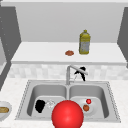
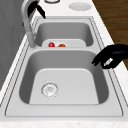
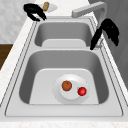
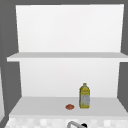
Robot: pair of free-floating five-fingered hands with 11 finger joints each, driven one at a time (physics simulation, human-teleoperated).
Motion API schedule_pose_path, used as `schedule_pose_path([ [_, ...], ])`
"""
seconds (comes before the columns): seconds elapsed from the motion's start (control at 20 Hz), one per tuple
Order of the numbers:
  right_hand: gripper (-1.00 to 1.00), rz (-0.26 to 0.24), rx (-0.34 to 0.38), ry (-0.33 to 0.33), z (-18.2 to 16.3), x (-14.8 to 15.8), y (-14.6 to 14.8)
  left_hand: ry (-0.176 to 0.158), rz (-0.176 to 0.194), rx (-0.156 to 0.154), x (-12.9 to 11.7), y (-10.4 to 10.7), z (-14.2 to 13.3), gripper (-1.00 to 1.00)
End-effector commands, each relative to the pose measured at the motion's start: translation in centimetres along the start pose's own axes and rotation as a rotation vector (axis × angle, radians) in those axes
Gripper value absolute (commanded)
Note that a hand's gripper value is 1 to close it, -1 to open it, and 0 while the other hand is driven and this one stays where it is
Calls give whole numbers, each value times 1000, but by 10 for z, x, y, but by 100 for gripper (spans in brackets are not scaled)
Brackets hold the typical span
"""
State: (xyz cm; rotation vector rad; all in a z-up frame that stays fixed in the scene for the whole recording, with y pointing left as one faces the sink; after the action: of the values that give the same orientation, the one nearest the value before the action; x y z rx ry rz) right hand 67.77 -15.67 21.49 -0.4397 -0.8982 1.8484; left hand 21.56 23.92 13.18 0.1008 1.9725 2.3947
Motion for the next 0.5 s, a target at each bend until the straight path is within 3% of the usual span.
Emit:
schedule_pose_path([
  [0.0, -100, 37, -17, -39, 6, 13, 7, 0, 0, 0, 0, 0, 0, 0],
  [0.45, -100, 15, -31, -8, 17, 30, 25, 0, 0, 0, 0, 0, 0, 0],
])
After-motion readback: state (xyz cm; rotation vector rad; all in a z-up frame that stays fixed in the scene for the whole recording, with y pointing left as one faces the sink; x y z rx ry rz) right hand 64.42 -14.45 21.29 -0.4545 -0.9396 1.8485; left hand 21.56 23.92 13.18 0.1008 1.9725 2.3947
